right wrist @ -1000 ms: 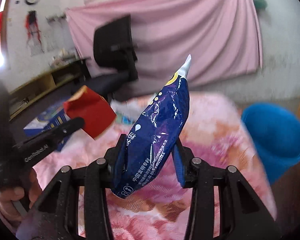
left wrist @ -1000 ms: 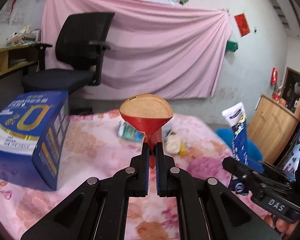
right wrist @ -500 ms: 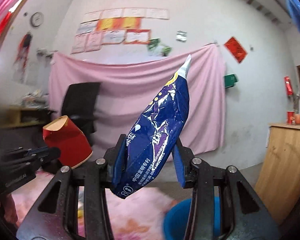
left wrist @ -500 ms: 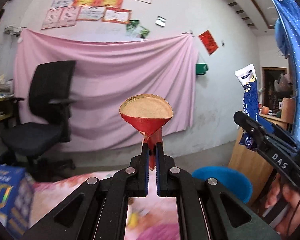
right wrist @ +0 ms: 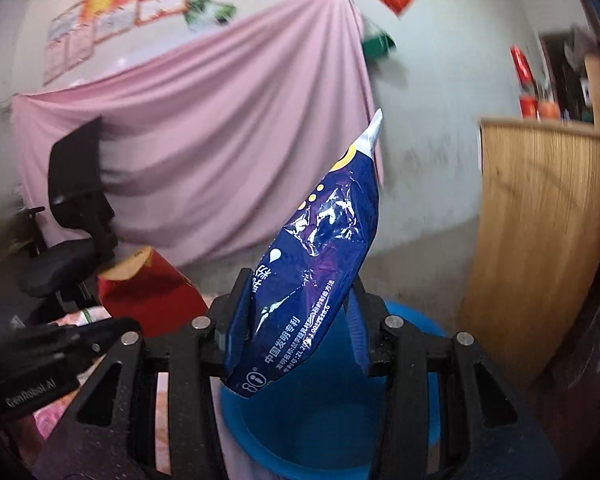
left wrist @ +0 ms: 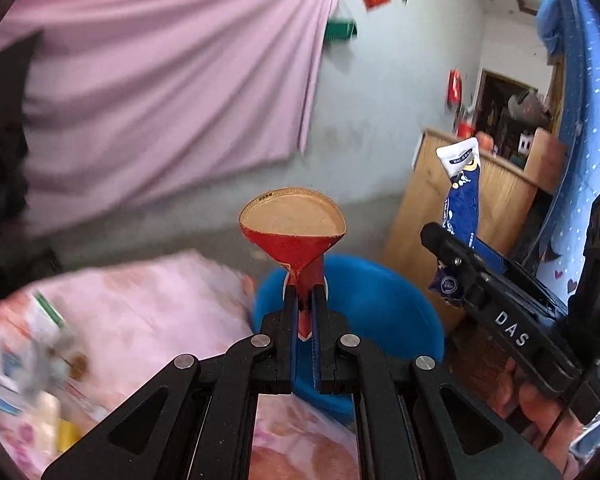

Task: Collect trash
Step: 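Lift the red cup and blue wrapper and carry both over the blue basin, then open the left gripper over the basin while the right gripper releases the wrapper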

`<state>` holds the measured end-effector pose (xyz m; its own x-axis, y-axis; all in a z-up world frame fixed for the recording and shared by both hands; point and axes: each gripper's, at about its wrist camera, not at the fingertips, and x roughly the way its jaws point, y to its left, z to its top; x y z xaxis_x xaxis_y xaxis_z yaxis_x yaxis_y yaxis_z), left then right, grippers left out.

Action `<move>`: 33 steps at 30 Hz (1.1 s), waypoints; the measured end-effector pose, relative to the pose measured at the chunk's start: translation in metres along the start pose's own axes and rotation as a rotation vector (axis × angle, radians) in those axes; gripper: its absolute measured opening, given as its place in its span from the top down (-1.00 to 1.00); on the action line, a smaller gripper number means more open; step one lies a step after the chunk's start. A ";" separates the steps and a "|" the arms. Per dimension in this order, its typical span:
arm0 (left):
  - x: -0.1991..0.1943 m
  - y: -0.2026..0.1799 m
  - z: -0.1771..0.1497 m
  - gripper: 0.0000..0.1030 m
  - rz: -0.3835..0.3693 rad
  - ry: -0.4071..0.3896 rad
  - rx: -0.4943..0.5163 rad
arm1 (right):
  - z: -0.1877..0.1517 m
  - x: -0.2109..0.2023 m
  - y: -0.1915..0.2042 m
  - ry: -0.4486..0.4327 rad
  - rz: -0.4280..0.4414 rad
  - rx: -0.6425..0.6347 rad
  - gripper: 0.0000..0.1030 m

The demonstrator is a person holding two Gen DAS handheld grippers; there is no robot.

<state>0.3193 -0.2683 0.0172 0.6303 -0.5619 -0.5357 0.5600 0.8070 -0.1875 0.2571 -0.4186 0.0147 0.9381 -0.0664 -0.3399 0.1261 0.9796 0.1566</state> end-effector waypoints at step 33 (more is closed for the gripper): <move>-0.054 0.066 -0.011 0.02 0.173 -0.005 -0.218 | -0.002 0.001 0.007 -0.026 0.115 0.102 -1.00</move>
<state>0.3163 -0.1827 0.0248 0.7093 -0.4124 -0.5717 0.3147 0.9110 -0.2667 0.2580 -0.4116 0.0139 0.9561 0.0390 -0.2906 0.0482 0.9567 0.2871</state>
